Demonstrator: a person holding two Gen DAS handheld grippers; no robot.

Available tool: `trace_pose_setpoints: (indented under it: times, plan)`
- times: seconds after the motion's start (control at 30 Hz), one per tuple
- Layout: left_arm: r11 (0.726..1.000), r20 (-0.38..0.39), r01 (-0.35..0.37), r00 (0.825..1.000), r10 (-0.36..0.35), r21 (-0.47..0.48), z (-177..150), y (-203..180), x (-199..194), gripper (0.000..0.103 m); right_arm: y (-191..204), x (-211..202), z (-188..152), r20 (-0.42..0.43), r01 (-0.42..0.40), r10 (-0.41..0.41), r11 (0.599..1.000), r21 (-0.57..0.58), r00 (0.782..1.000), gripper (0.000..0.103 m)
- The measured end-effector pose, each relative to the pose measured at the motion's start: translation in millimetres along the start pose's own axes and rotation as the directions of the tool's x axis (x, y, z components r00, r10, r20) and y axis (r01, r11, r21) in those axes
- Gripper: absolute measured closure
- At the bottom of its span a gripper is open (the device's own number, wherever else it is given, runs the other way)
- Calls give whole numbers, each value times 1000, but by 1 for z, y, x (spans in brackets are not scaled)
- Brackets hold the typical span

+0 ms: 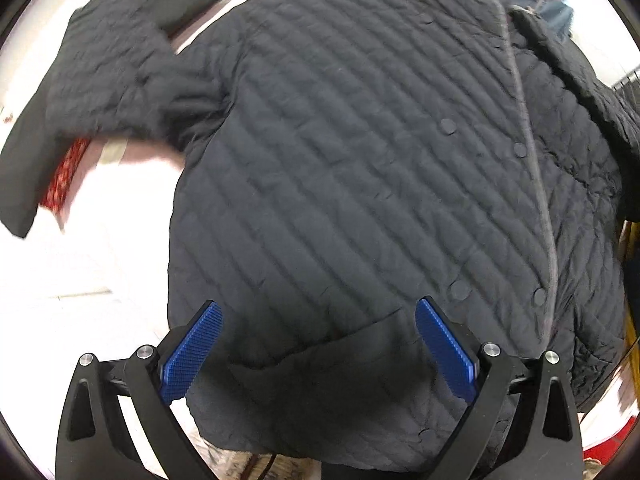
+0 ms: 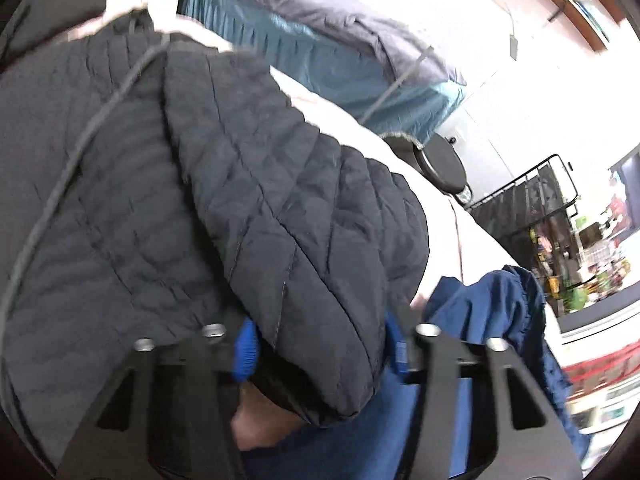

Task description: Fold large clothes

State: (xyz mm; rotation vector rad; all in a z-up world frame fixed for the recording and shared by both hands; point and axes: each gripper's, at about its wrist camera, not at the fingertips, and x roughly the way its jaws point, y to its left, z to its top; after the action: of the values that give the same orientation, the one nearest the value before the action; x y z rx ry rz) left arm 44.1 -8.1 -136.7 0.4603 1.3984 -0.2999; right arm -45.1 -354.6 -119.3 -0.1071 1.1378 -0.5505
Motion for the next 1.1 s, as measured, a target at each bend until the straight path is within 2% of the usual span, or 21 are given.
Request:
trace_pose_setpoints:
  times: [0.03,0.1,0.23,0.3,0.37,0.43,0.5,0.53,0.67,0.8,0.93,0.97,1.0,1.03,1.07,1.1]
  plan:
    - [1000,7,4,1000,-4,8,4,-5,-2,8,-1,-4,1,15,-18,18,1000,25,1000,75]
    - [999,24,29,999,-29,20,19,-16,-8,8,-2,-18,3,56,-85,81,994,70,995,79]
    - [994,54,108,993,-109,23,43,-34,-21,8,-3,-54,4,133,-201,188,975,90,973,81]
    - [985,66,172,983,-173,11,56,-40,-27,8,-4,-68,-1,151,-250,233,962,108,961,81]
    - [965,67,260,964,-258,-21,69,-44,-29,7,-8,-76,-8,154,-301,281,944,133,947,81]
    - [931,69,357,933,-353,-69,83,-49,-27,7,-13,-74,-18,137,-312,292,936,163,946,81]
    - [907,80,407,913,-401,-107,97,-58,-23,7,-21,-67,-23,116,-307,289,931,198,950,81]
    - [887,83,443,896,-436,-131,105,-62,-18,7,-26,-63,-26,101,-305,289,927,221,952,81]
    - [826,82,539,842,-533,-166,129,-81,-9,8,-29,-56,-29,87,-297,284,924,241,955,81]
    - [789,92,595,804,-588,-153,154,-110,-8,8,-29,-59,-32,81,-294,282,924,246,956,81]
    - [778,72,610,791,-607,-153,179,-139,2,9,-27,-60,-30,77,-294,283,923,250,956,81]
    - [789,50,598,800,-598,-144,187,-151,7,10,-26,-60,-29,75,-294,284,923,249,956,81]
    - [796,42,590,806,-590,-137,190,-155,10,14,-27,-60,-28,74,-295,286,923,248,955,81]
    - [799,35,587,808,-588,-128,195,-162,12,32,-27,-59,-28,69,-295,287,924,245,955,81]
    - [785,19,609,791,-611,-115,200,-173,12,55,-28,-59,-30,65,-293,286,924,245,956,81]
    - [778,12,620,782,-623,-103,204,-180,11,64,-29,-57,-30,56,-287,282,925,249,958,81]
